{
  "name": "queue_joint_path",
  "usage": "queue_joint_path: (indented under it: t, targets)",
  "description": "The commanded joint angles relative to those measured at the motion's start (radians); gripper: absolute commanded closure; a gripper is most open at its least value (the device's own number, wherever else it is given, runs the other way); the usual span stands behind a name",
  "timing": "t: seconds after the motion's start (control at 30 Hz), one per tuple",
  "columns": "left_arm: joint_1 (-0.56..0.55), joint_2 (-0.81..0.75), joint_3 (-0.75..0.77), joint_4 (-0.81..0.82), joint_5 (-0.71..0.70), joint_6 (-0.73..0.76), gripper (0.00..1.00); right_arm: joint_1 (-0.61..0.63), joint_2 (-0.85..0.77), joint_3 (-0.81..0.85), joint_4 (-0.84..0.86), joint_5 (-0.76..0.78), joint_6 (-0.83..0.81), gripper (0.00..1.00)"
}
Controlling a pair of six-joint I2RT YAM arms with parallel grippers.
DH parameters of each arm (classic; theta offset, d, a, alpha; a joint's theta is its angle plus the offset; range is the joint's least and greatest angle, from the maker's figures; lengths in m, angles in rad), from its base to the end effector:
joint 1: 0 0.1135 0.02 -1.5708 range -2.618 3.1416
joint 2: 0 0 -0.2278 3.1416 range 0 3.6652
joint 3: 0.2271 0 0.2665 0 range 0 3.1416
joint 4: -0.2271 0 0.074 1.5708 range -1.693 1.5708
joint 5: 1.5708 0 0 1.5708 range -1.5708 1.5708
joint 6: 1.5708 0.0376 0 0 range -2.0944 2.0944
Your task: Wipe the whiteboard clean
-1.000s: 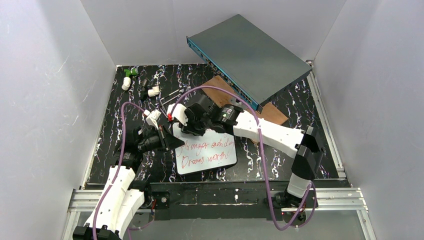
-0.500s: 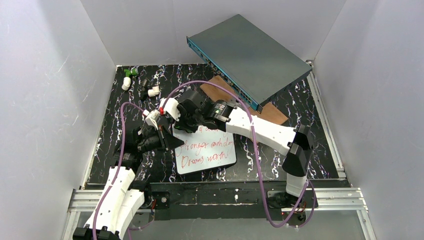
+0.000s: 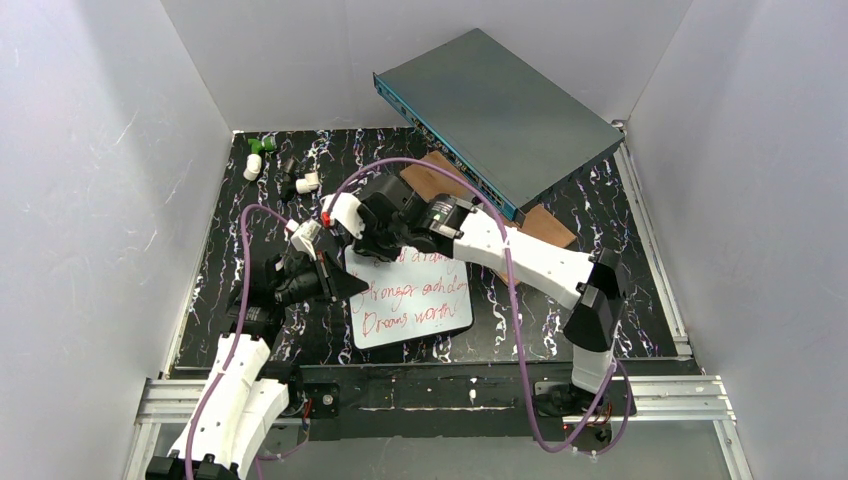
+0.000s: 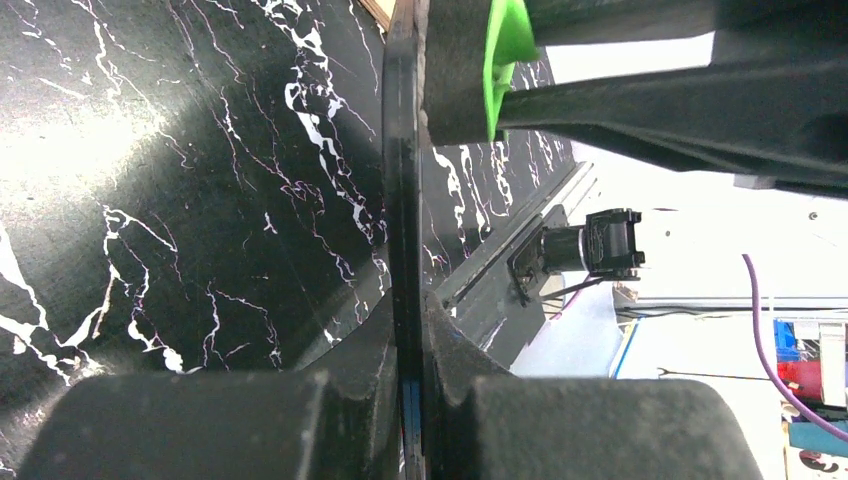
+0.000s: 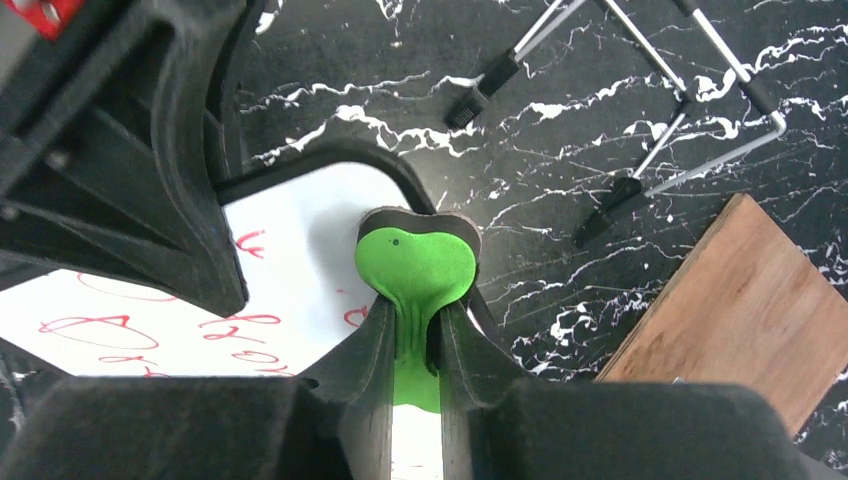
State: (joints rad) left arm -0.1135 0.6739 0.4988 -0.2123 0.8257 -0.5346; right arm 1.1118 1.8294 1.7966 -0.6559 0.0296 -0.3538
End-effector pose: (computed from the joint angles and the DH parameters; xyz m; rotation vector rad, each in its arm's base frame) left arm 0.1958 -0.0501 0.2319 0.1532 2.0196 -1.2225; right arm 0.1897 0.3813 0.3143 -1.5172 1.7098 0.3678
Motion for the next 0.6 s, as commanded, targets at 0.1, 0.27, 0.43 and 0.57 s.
queue_joint_path:
  t: [0.1, 0.27, 0.43, 0.57]
  targets:
    - [-0.014, -0.031, 0.013, 0.034, 0.045, 0.082, 1.00, -0.006, 0.051, 0.122, -0.057, -0.168, 0.022, 0.99]
    - [-0.014, -0.030, 0.019, 0.025, 0.035, 0.092, 1.00, -0.007, -0.014, -0.036, -0.065, -0.214, -0.056, 0.99]
    - [-0.014, -0.011, 0.036, 0.013, 0.035, 0.114, 1.00, -0.007, -0.079, -0.149, -0.050, -0.157, -0.129, 0.99]
    - [-0.014, 0.002, 0.048, 0.013, 0.037, 0.124, 1.00, -0.009, -0.078, -0.148, -0.005, -0.041, -0.141, 0.99]
